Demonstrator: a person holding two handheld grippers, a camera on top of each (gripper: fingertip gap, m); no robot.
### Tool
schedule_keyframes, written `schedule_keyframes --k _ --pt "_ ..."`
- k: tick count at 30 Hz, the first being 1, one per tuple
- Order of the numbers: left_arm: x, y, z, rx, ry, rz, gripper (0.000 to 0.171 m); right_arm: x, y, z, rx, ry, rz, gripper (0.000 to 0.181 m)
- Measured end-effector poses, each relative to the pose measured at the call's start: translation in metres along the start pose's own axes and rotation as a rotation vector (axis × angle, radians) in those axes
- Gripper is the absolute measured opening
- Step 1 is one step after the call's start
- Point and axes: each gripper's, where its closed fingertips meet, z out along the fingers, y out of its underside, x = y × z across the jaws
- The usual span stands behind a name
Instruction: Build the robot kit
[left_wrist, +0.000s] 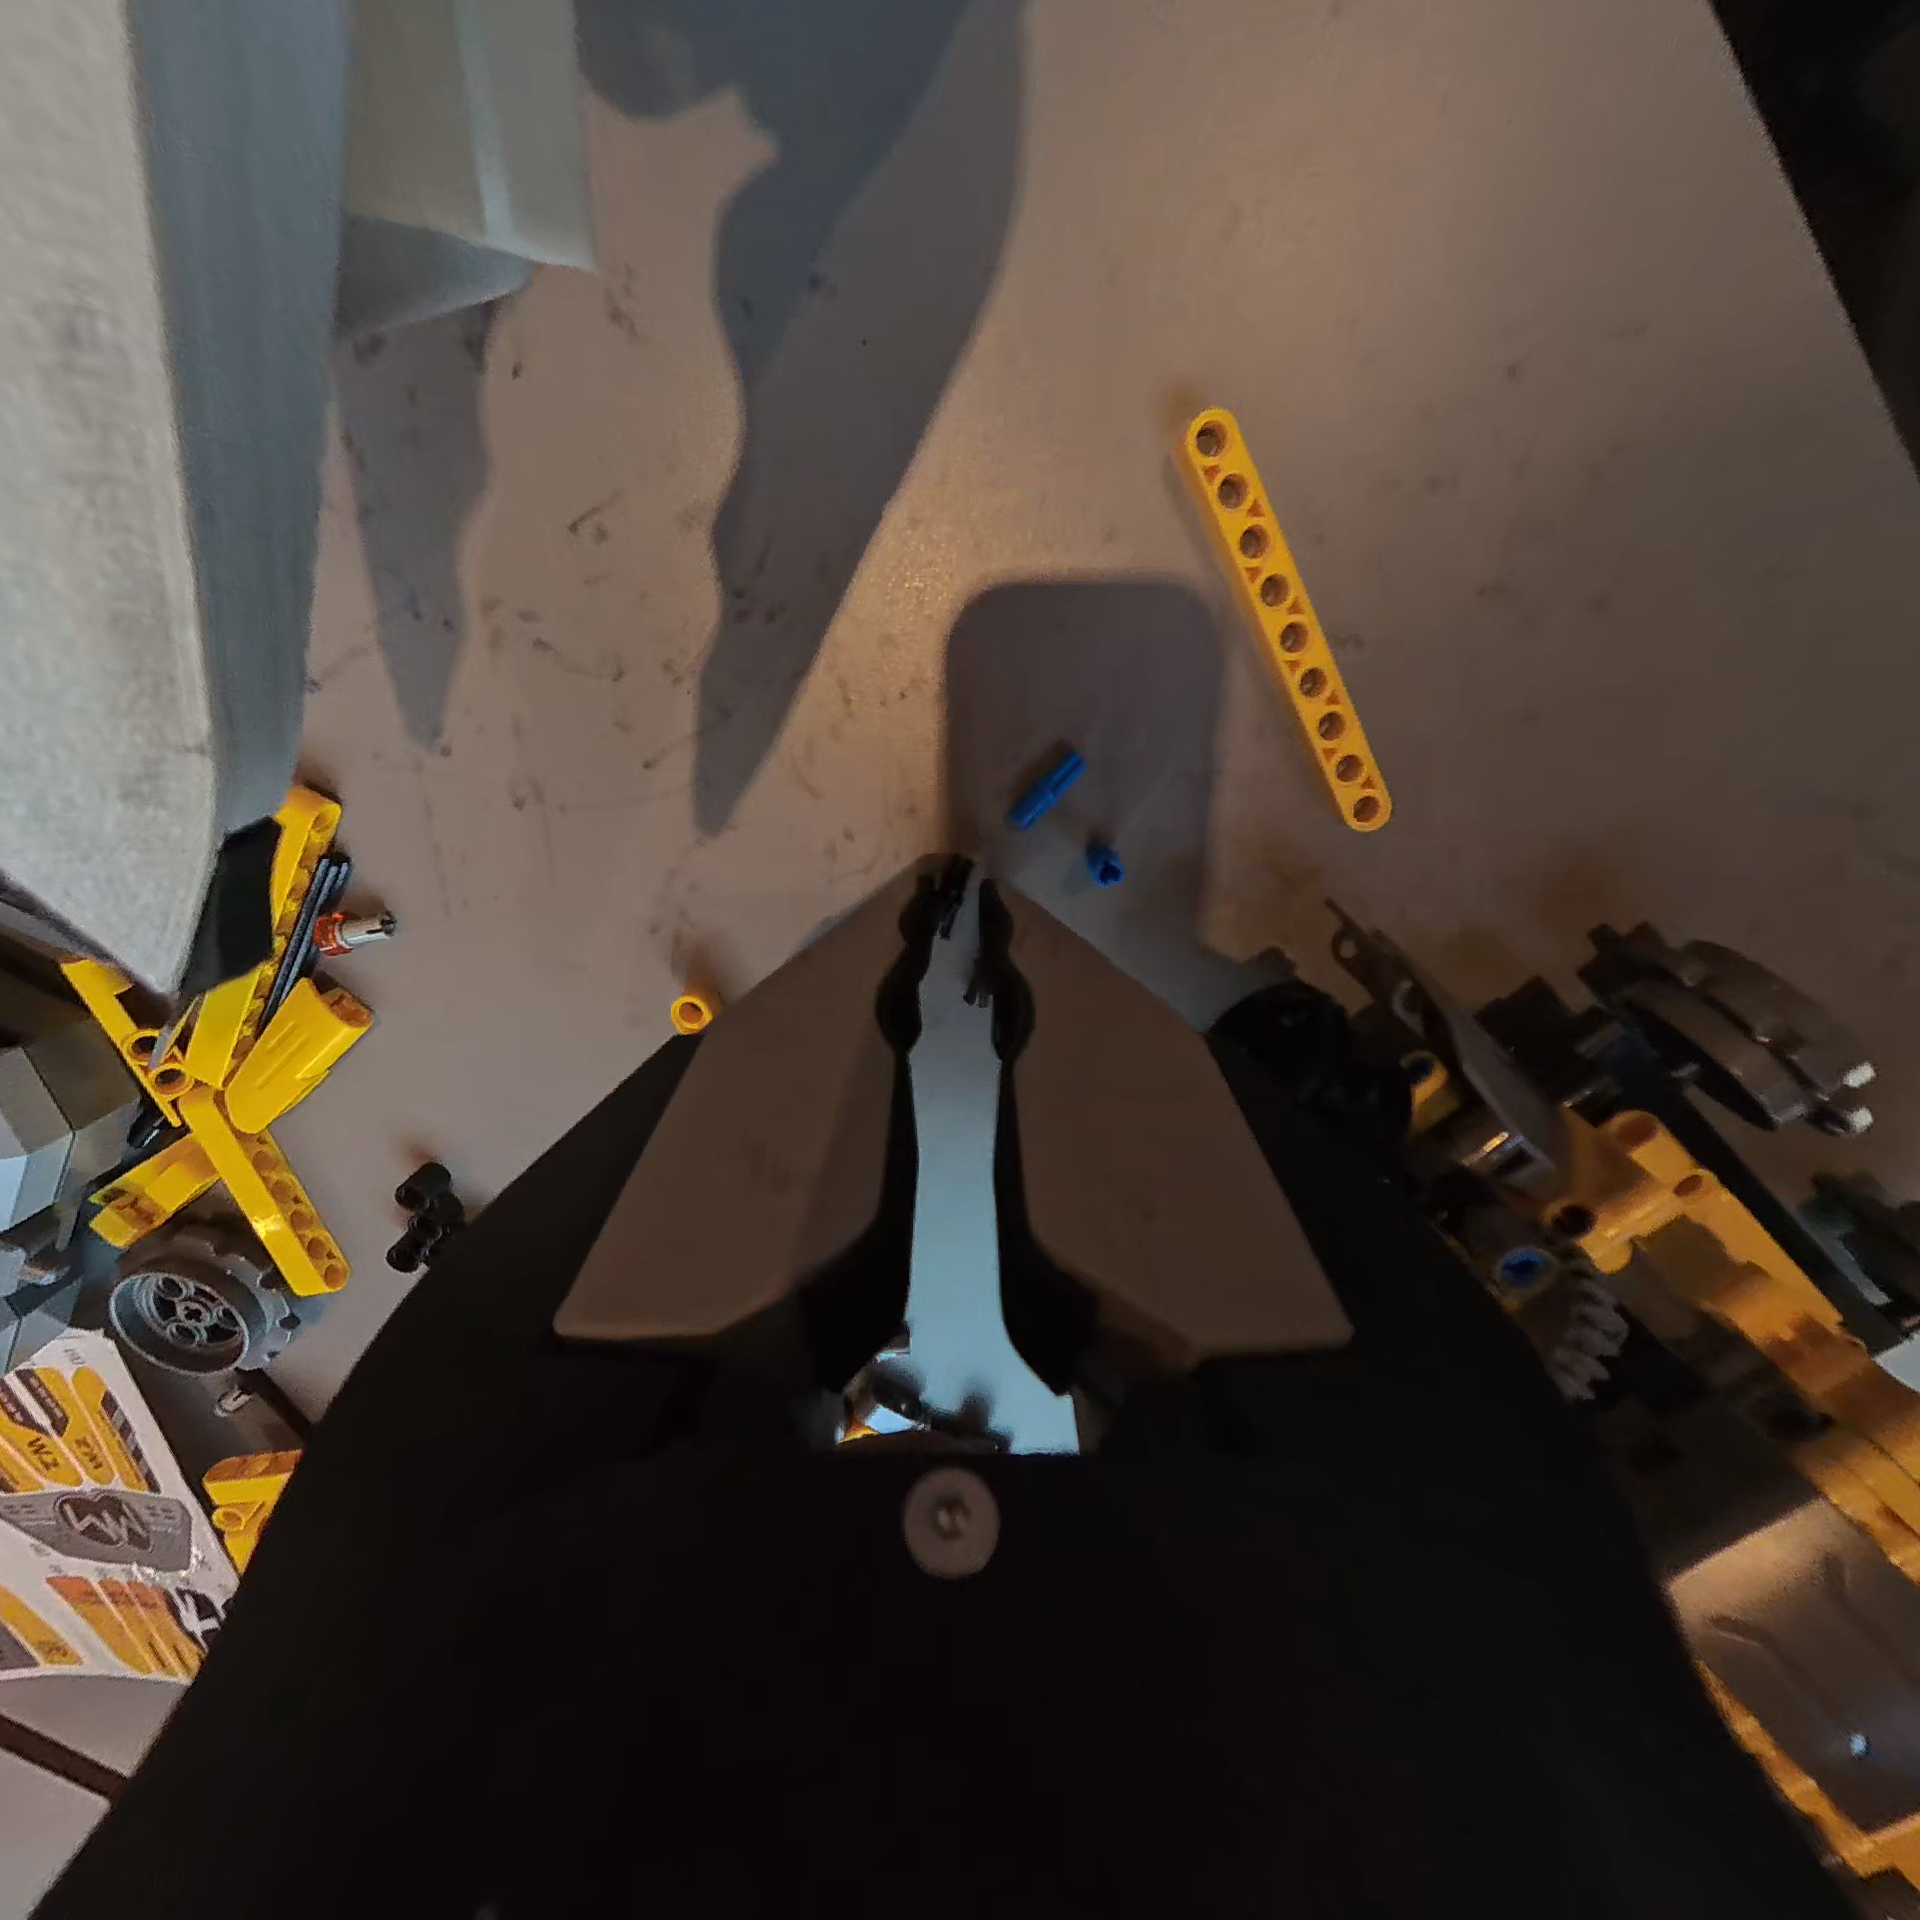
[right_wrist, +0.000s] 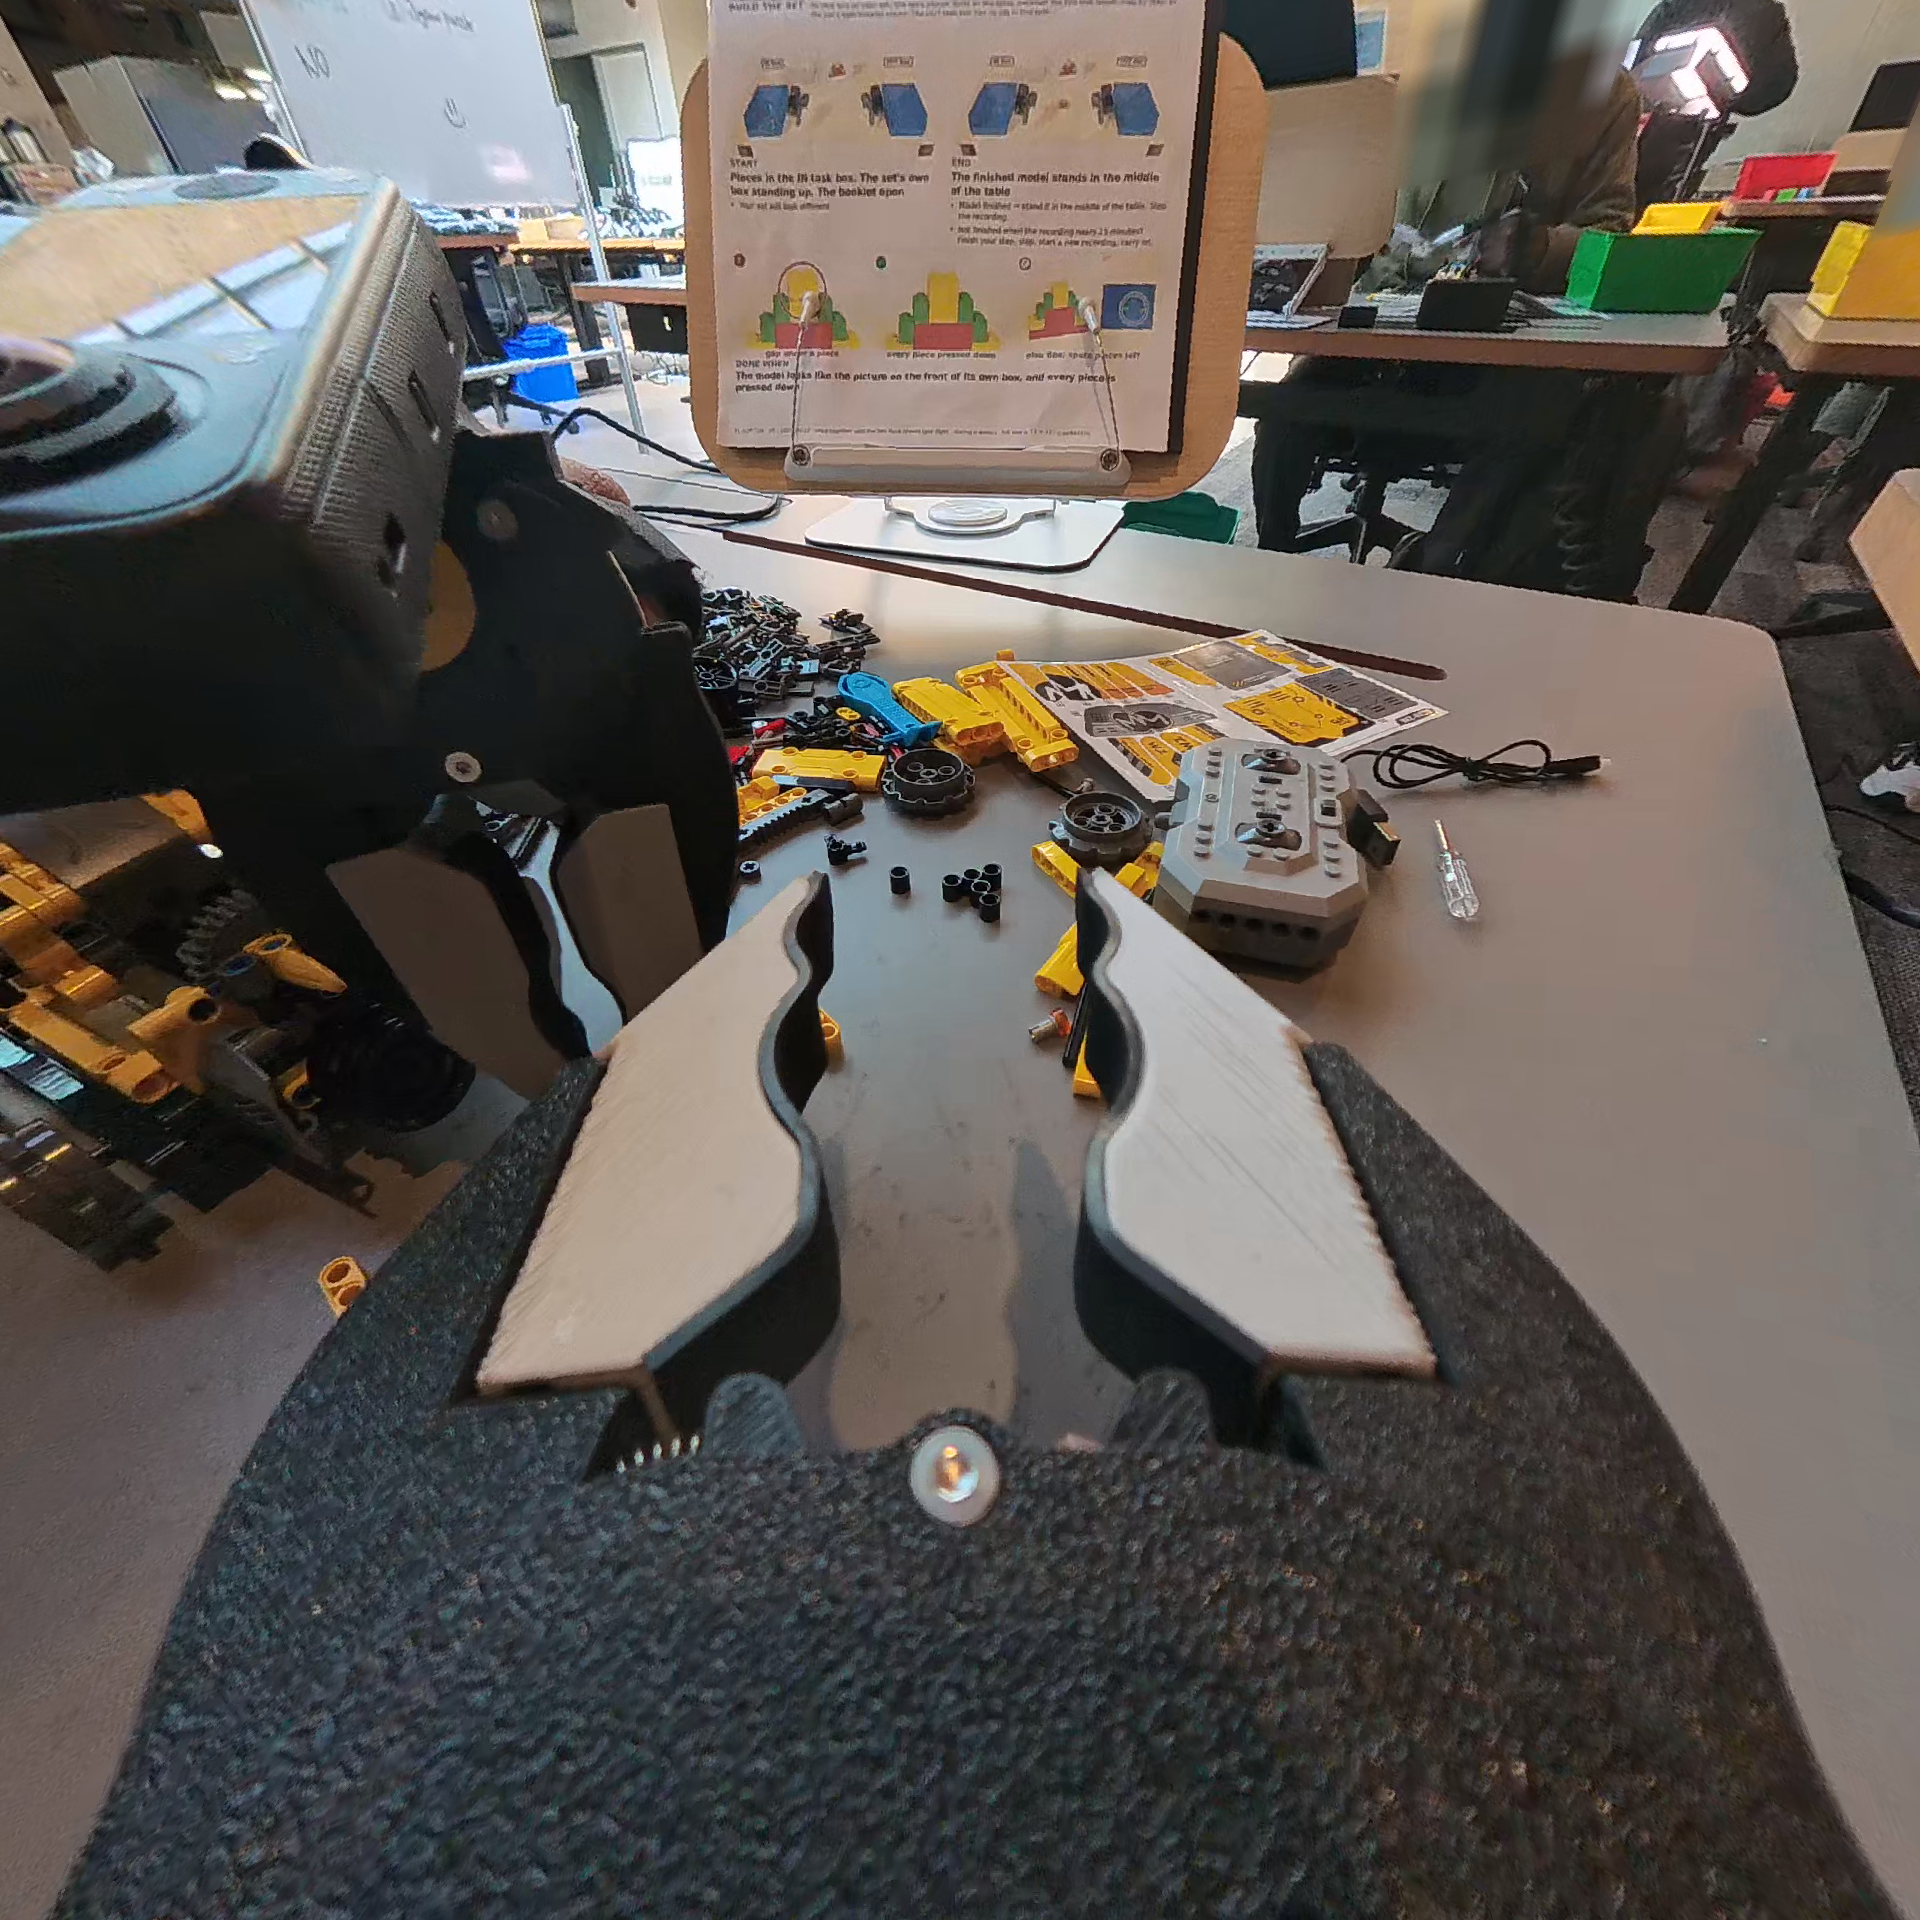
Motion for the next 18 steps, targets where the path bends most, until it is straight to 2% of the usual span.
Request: schedule_keyframes --k 6,10,13,15,18 --pt "-0.003 0.000 -0.013 0.030 -0.023 -0.034 0.011 0.001 0.001 0.000 -0.003 0.005 0.006 0.046" --pt "-0.003 0.002 -0.037 0.086 -0.066 -0.068 0.012 0.002 0.002 0.001 -0.009 0.006 0.008 0.046" --pt "-0.003 0.012 -0.065 0.125 -0.127 -0.123 0.014 0.003 0.004 0.001 -0.018 0.009 0.011 0.046" --pt "0.002 0.019 -0.090 0.195 -0.188 -0.169 0.013 -0.003 0.004 0.002 -0.022 -0.020 0.003 0.047" --pt "0.014 0.050 -0.131 0.241 -0.350 -0.292 0.011 -0.020 0.014 0.009 -0.095 -0.106 -0.017 0.047"
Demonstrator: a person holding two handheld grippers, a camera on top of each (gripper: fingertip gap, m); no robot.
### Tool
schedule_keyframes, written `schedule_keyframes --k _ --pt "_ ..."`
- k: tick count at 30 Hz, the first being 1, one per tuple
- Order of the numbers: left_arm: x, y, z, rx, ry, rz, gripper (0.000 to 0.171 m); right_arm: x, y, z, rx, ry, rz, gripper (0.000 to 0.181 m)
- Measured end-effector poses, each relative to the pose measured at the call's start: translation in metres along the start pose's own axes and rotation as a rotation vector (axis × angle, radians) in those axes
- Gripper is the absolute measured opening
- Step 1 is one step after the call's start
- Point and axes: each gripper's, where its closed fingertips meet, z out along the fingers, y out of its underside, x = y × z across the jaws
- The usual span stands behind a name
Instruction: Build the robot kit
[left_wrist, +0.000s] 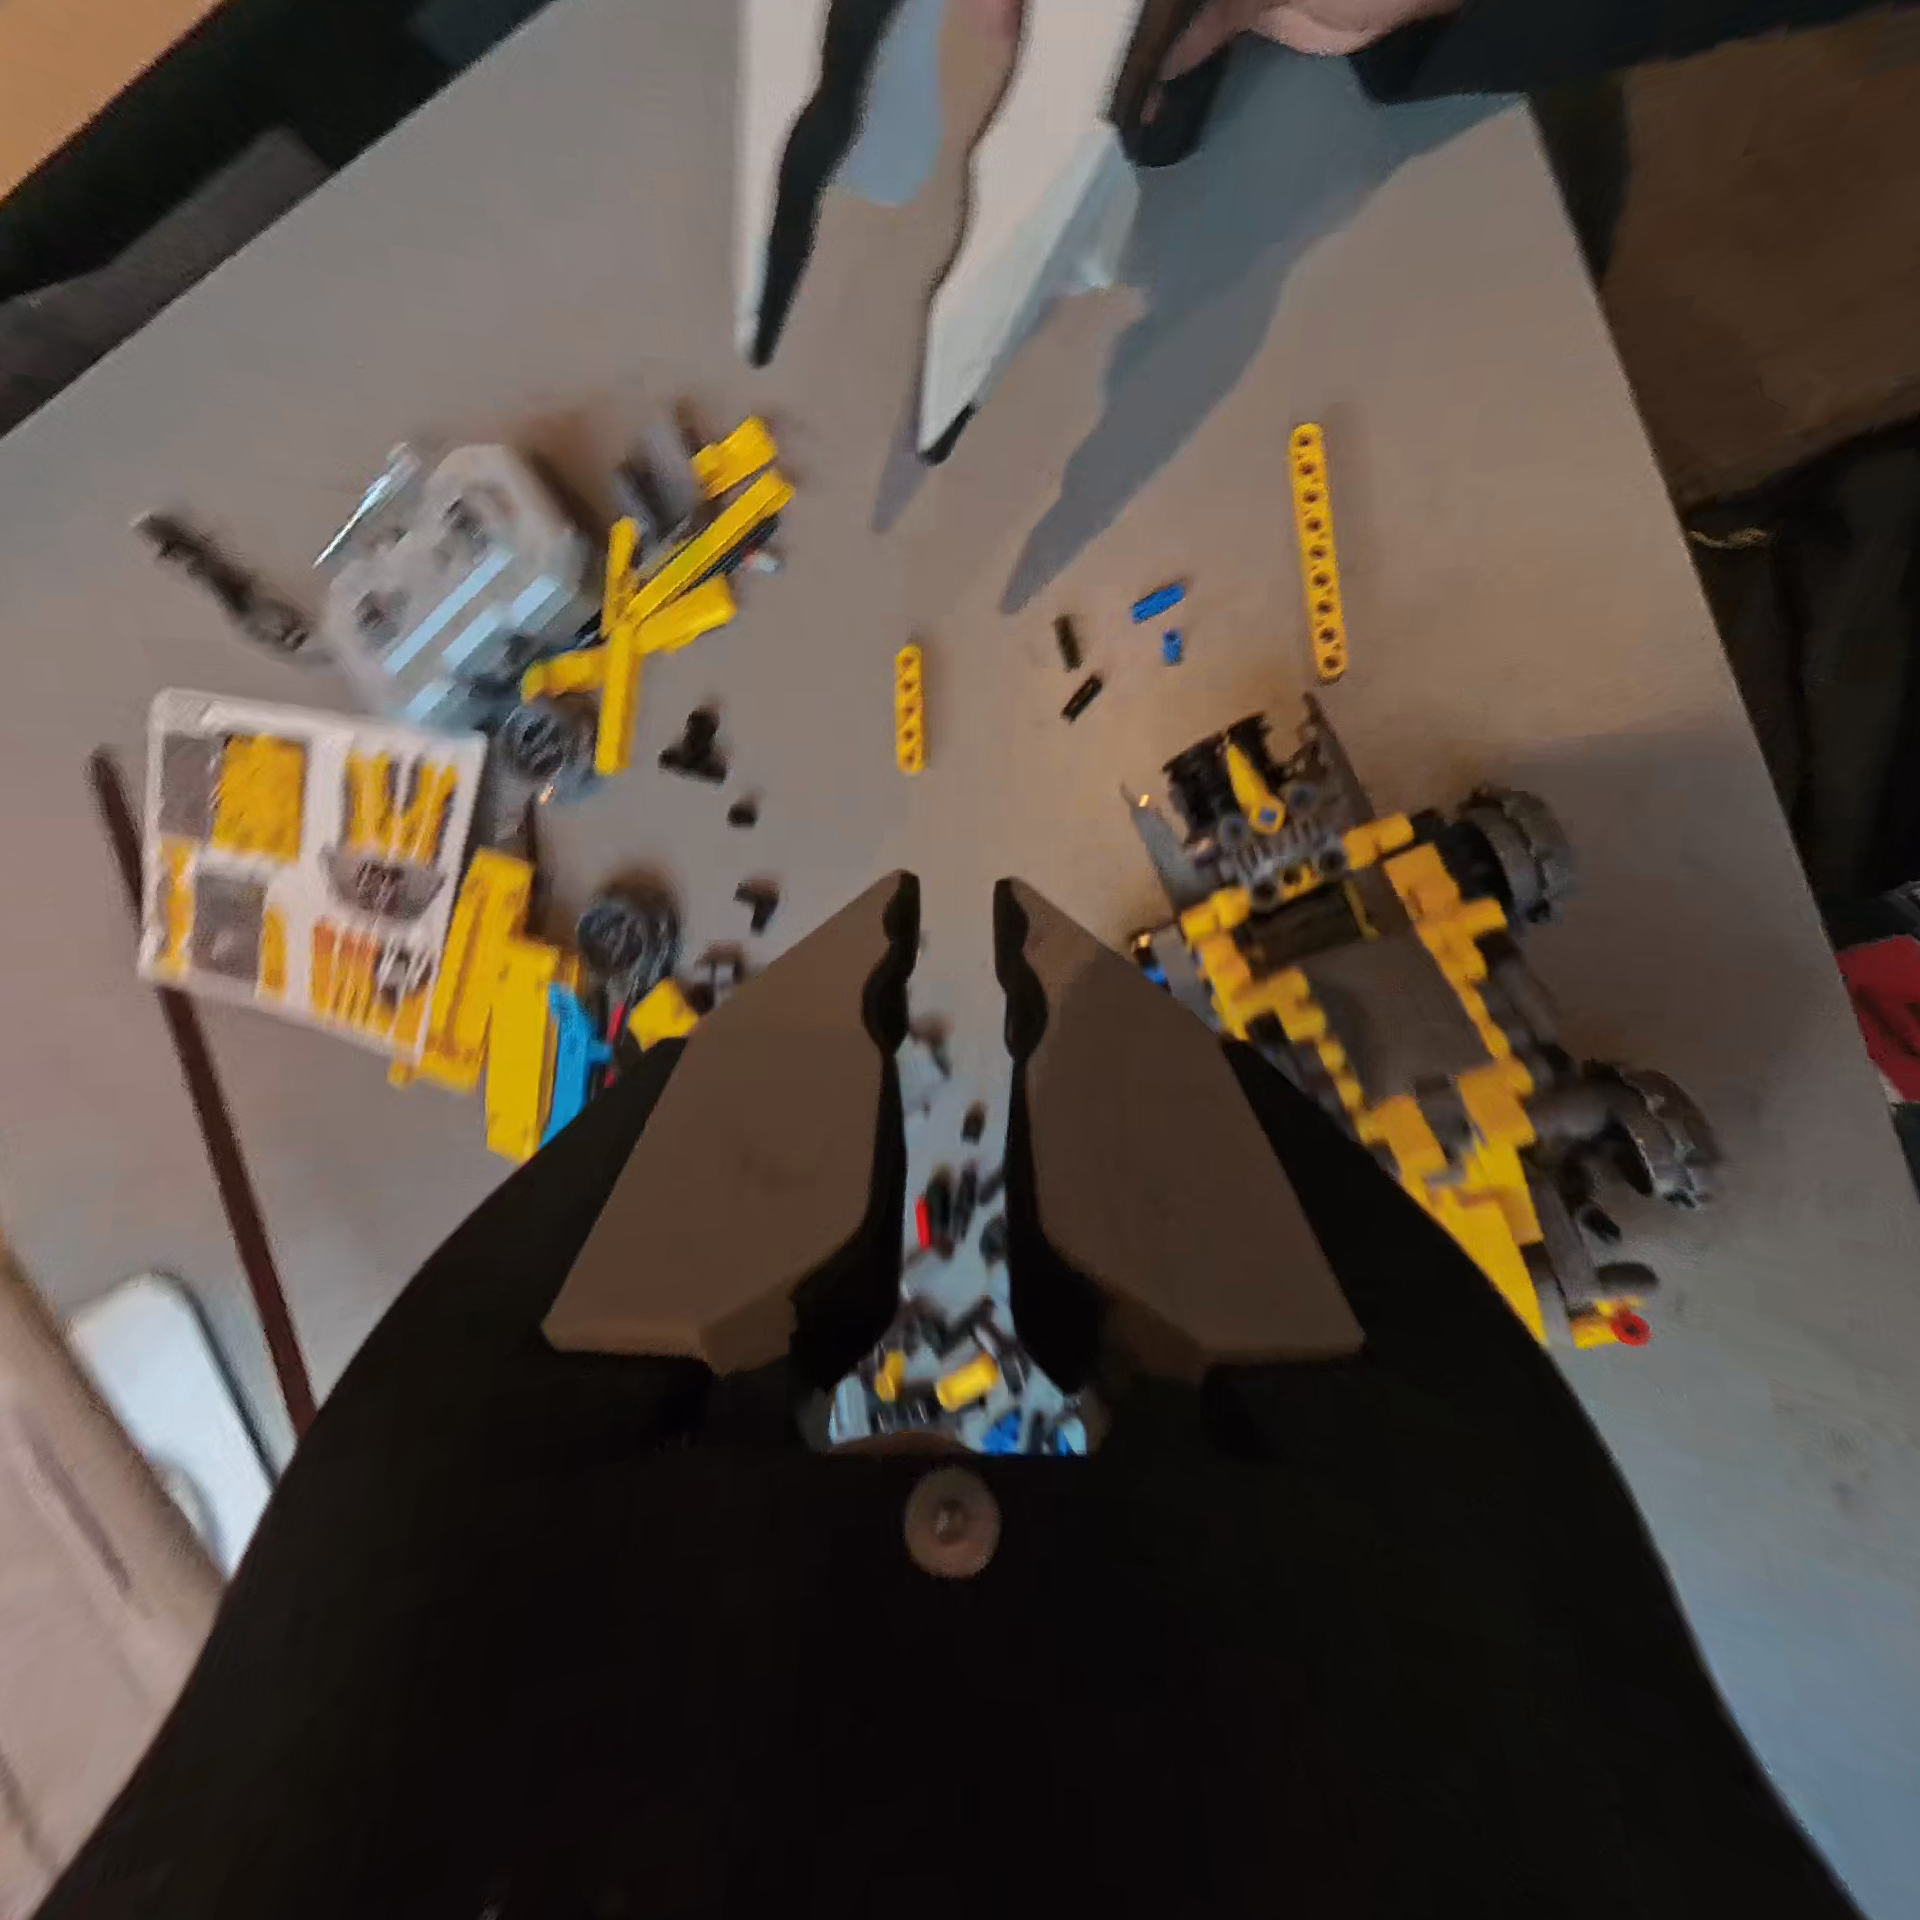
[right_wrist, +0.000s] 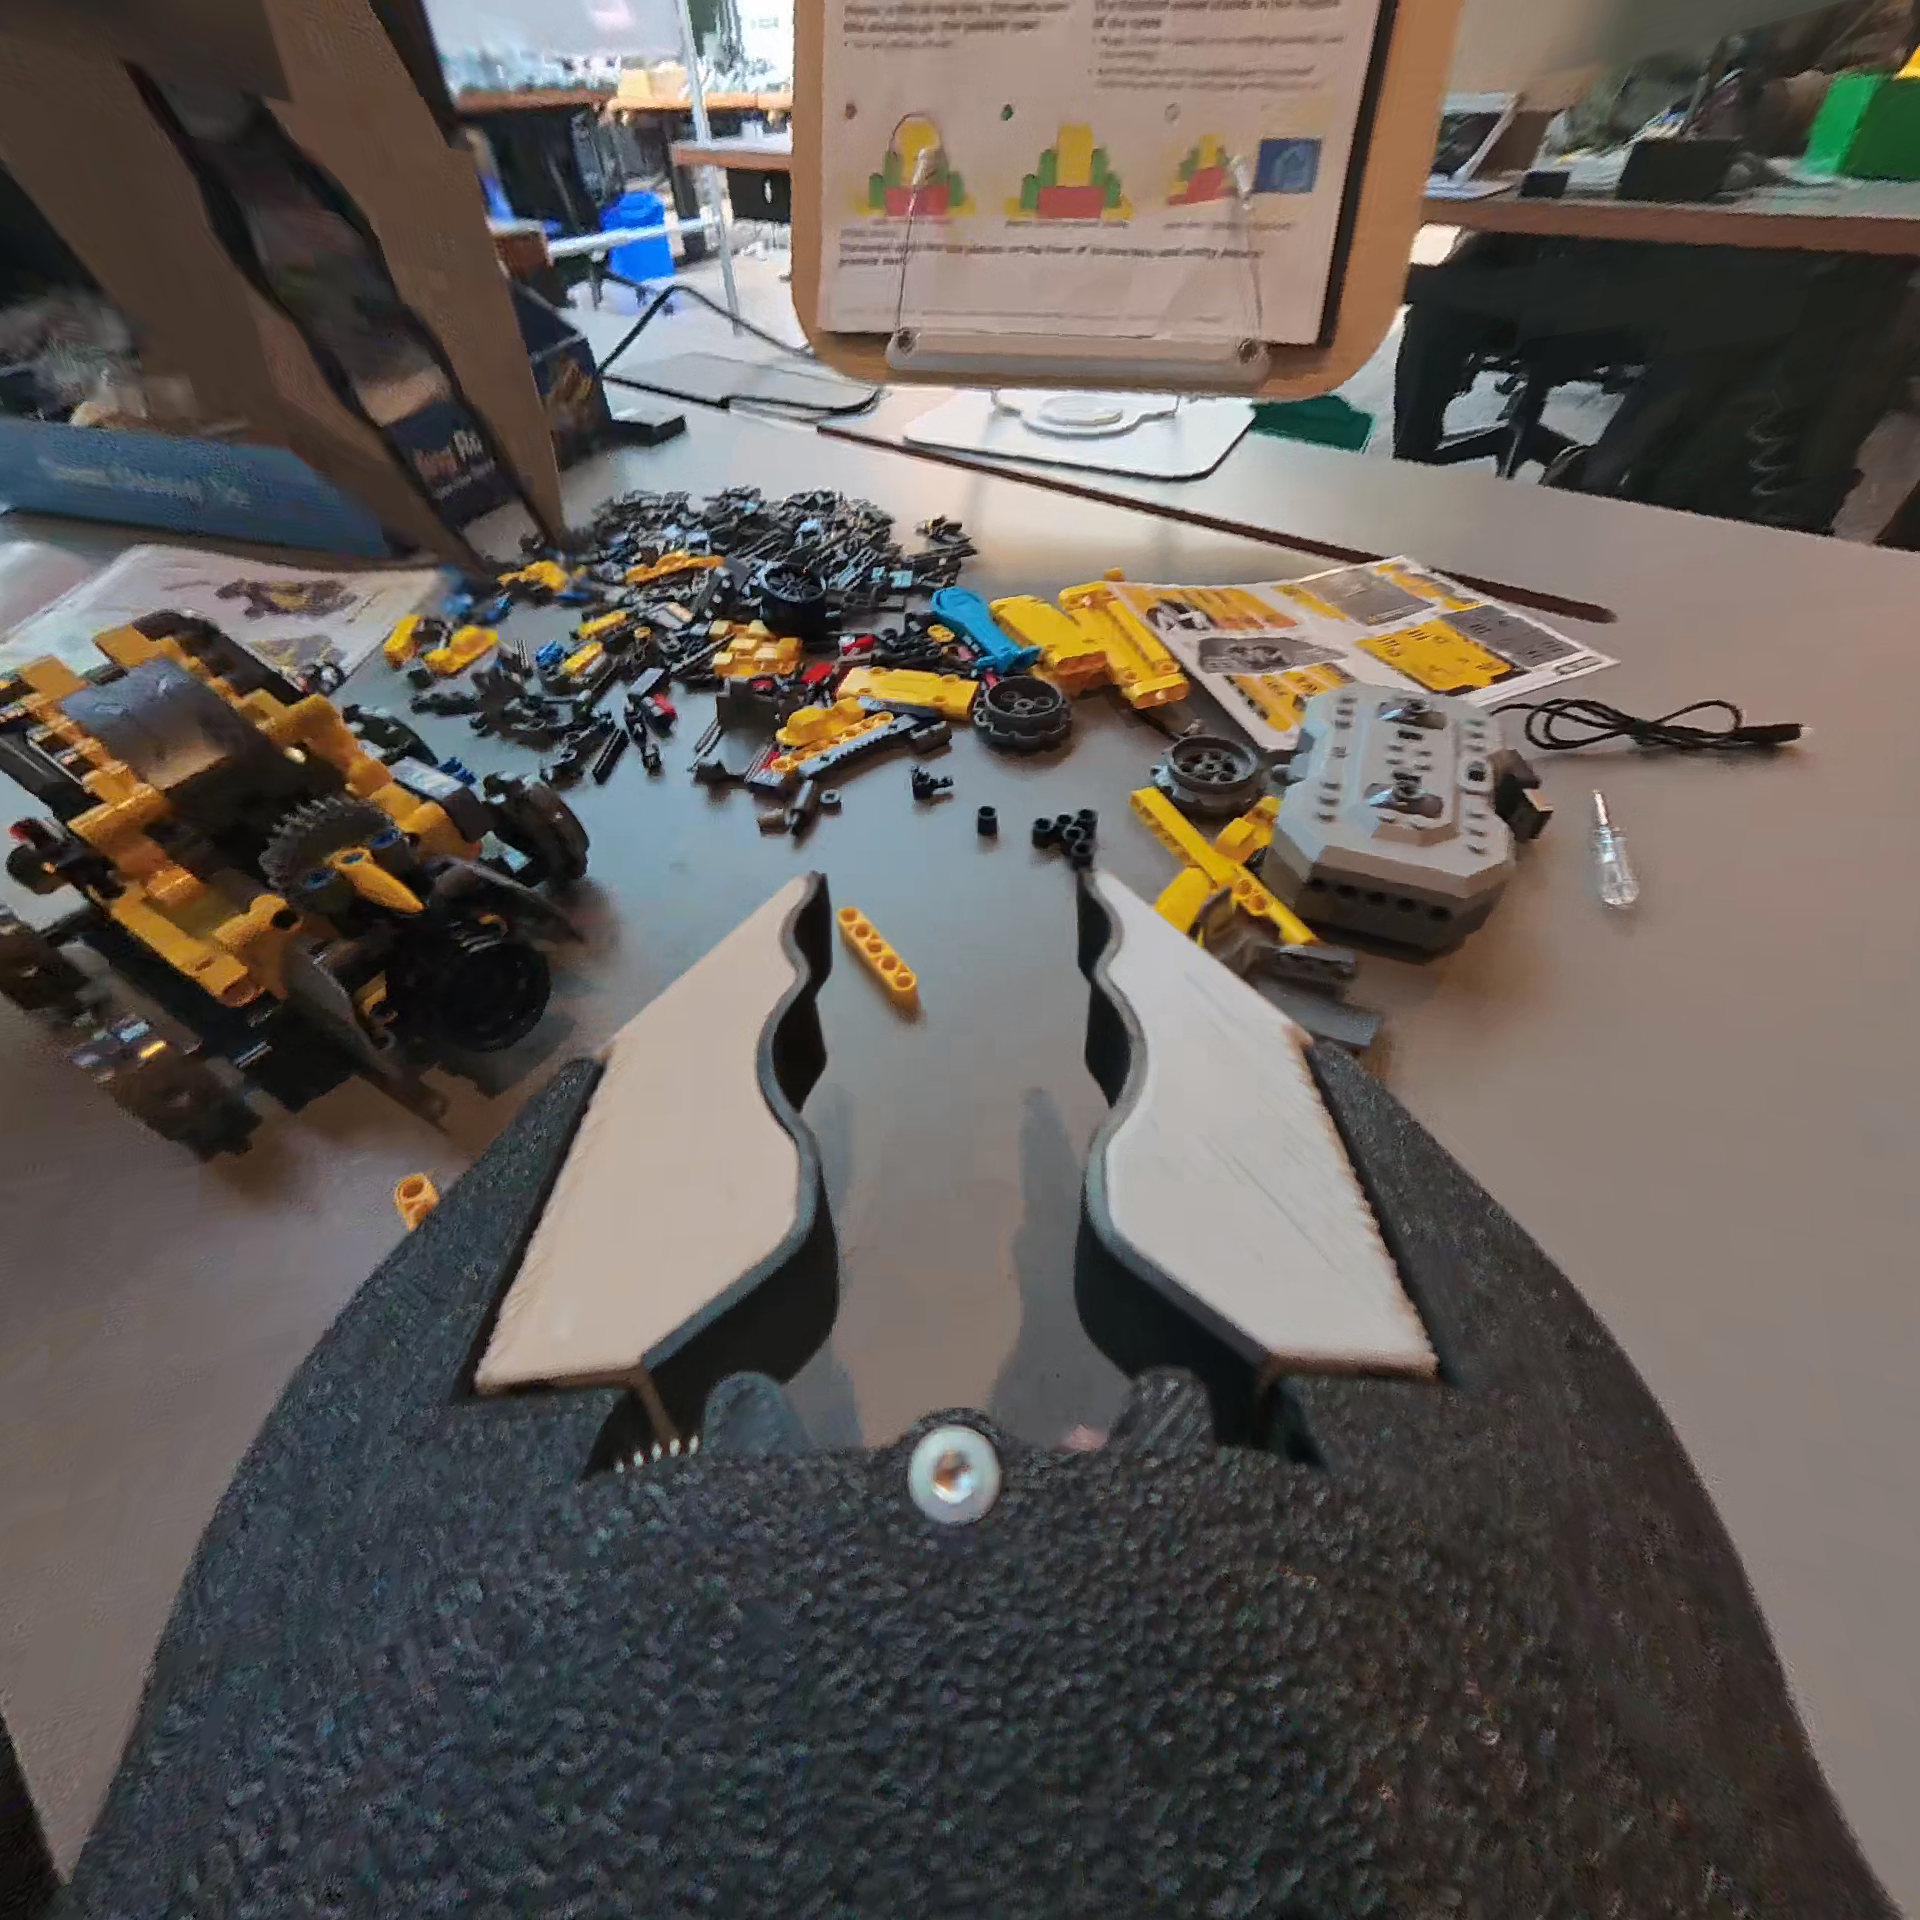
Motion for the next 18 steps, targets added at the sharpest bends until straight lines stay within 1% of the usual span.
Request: schedule_keyframes --k 2,5,6,8,10,11,13,15,16,17,18 --pt "0.002 0.023 -0.038 0.029 -0.104 -0.130 0.012 -0.001 0.005 0.005 -0.042 0.022 -0.040 0.047" --pt "0.027 0.061 -0.102 0.133 -0.254 -0.312 0.009 -0.003 0.004 0.004 -0.037 0.048 -0.089 0.046" --pt "0.037 0.079 -0.122 0.132 -0.326 -0.373 0.008 -0.003 0.003 0.003 -0.028 0.053 -0.098 0.046" --pt "0.061 0.120 -0.154 0.066 -0.456 -0.483 0.009 0.000 0.000 0.002 -0.013 0.066 -0.090 0.045" --pt "0.088 0.157 -0.179 -0.007 -0.571 -0.563 0.013 0.006 -0.001 0.000 -0.005 0.088 -0.066 0.045" --pt "0.101 0.171 -0.189 -0.019 -0.617 -0.602 0.013 0.010 -0.001 -0.001 0.000 0.106 -0.057 0.045" --pt "0.121 0.192 -0.202 0.004 -0.691 -0.701 0.013 0.017 -0.002 -0.004 0.009 0.138 -0.042 0.045" --pt "0.131 0.211 -0.211 0.057 -0.775 -0.795 0.010 0.023 -0.002 -0.006 0.010 0.169 -0.027 0.044" --pt "0.132 0.224 -0.221 0.058 -0.867 -0.820 0.000 0.026 -0.003 -0.008 0.014 0.190 -0.026 0.044" --pt "0.130 0.238 -0.240 0.061 -1.022 -0.830 0.000 0.029 -0.004 -0.010 0.023 0.212 -0.029 0.042" --pt "0.128 0.243 -0.261 0.107 -1.165 -0.823 0.000 0.033 -0.006 -0.013 0.034 0.238 -0.033 0.042"
